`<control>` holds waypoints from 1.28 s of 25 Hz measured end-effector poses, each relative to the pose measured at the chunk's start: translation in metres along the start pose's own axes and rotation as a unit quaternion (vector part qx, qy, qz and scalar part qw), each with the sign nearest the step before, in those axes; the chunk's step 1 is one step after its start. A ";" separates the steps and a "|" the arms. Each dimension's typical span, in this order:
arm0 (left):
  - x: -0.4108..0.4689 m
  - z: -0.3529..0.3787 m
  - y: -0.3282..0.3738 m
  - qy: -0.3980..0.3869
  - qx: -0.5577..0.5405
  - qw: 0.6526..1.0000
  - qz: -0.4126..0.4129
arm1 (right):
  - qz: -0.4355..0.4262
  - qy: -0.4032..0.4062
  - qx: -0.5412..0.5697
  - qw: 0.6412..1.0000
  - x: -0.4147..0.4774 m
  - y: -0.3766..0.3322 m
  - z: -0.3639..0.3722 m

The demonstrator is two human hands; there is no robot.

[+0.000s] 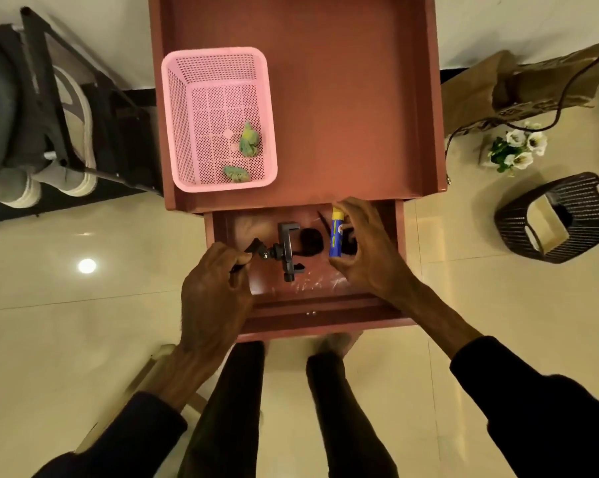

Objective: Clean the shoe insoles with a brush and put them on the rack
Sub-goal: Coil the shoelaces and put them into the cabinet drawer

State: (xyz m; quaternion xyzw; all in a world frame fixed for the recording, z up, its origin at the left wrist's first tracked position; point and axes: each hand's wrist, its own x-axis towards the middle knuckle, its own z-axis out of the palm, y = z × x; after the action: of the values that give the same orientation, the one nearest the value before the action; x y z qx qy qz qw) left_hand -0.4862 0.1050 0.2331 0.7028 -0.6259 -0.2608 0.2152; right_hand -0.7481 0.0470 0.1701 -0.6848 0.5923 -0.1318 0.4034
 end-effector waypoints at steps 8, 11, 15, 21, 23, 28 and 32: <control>-0.005 0.047 -0.057 -0.060 0.116 0.990 0.048 | 0.011 -0.087 -0.160 0.983 -0.008 0.002 0.099; 0.007 0.067 -0.079 -0.069 0.138 0.987 0.032 | 0.020 -0.065 -0.189 0.980 0.016 0.007 0.135; 0.021 0.084 -0.088 -0.093 0.162 0.982 0.040 | 0.028 -0.051 -0.198 0.978 0.038 0.012 0.166; 0.026 0.088 -0.087 -0.140 0.204 0.969 0.022 | 0.000 -0.052 -0.210 0.976 0.042 0.020 0.183; 0.025 0.092 -0.087 -0.147 0.219 0.964 0.015 | 0.012 -0.037 -0.195 0.980 0.037 0.025 0.182; 0.016 0.101 -0.093 -0.174 0.213 0.961 -0.009 | 0.030 0.021 -0.245 0.969 0.012 0.035 0.160; 0.010 0.102 -0.096 -0.164 0.213 0.963 0.006 | 0.007 0.008 -0.291 0.957 0.009 0.044 0.156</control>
State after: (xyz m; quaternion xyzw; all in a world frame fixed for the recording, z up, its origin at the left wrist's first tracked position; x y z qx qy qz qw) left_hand -0.4765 0.1092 0.0926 0.6761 -0.6979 -0.2322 -0.0433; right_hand -0.6738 0.1019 0.0367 -0.7675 0.6129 0.0435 0.1829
